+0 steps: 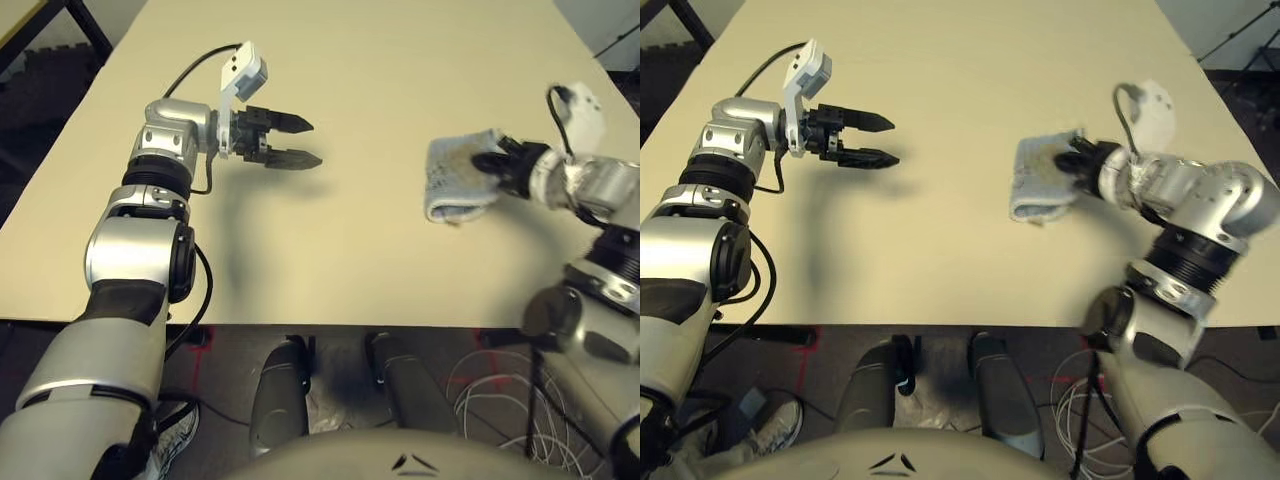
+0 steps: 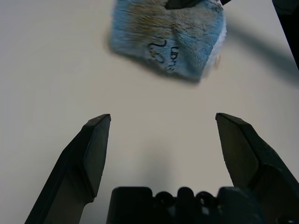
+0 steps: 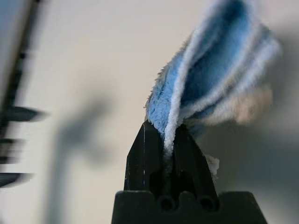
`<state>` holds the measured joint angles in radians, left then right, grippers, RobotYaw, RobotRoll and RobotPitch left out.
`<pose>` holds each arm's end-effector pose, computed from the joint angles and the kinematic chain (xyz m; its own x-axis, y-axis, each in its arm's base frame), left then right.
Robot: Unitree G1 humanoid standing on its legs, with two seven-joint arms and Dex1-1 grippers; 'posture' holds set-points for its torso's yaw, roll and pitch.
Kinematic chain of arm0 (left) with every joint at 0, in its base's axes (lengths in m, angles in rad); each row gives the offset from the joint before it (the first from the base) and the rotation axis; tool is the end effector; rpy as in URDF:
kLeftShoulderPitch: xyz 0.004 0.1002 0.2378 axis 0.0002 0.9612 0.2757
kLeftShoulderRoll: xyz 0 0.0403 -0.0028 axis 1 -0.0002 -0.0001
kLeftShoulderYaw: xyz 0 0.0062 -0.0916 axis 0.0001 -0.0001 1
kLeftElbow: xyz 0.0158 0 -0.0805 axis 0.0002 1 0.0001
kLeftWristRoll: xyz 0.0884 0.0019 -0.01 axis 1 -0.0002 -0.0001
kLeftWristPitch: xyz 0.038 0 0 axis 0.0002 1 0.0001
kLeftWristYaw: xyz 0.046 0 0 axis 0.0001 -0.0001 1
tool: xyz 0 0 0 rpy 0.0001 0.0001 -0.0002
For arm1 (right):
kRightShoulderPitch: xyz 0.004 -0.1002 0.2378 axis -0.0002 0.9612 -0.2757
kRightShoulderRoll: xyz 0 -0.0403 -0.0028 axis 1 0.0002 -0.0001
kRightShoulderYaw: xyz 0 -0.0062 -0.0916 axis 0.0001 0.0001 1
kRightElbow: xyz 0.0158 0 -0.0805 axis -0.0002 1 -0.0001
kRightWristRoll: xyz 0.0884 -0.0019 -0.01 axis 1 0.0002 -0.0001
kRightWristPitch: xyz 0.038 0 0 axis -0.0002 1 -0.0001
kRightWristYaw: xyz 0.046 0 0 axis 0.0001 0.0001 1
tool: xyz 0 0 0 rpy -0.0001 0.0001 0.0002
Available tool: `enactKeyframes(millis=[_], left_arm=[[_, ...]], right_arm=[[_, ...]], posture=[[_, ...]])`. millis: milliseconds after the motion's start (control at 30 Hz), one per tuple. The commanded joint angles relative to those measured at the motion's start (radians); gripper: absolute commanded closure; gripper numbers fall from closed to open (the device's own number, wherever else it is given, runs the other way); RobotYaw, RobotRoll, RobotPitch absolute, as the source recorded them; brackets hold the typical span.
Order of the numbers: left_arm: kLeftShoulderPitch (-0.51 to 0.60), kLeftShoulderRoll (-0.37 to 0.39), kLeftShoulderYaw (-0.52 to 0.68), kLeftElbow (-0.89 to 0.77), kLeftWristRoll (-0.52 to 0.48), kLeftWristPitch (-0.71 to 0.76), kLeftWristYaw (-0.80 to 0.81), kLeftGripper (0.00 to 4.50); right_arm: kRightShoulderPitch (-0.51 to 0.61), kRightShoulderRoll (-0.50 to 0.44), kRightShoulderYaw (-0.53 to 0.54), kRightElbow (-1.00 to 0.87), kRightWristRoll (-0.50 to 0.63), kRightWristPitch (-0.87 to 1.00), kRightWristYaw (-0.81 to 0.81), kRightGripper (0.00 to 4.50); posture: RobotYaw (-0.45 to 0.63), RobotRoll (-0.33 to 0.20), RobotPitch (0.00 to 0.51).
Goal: Wipe the water off the table with a rag.
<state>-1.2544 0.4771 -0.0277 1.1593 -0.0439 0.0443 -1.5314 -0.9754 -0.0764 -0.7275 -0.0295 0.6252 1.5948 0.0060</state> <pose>0.3510 0.2155 0.2334 0.2127 -0.9269 -0.3092 0.9760 0.1863 0.1130 0.2730 -0.1816 0.2261 0.8011 0.5524 -0.2304 -0.2870 0.6923 0.6620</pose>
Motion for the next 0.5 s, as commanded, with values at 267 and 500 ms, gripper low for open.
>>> enactKeyframes(millis=[267, 500], left_arm=[[-0.009, 0.017, -0.007, 0.011, 0.011, -0.001, -0.002, 0.0], [0.011, 0.033, -0.005, 0.003, 0.009, 0.007, -0.004, 0.0]], right_arm=[[0.115, 0.055, 0.031, 0.045, 0.16, 0.02, -0.174, 4.5], [0.215, -0.201, 0.011, 0.19, 0.09, 0.02, -0.128, 4.5]], posture=[[-0.07, 0.0, 0.172], [-0.07, 0.0, 0.182]])
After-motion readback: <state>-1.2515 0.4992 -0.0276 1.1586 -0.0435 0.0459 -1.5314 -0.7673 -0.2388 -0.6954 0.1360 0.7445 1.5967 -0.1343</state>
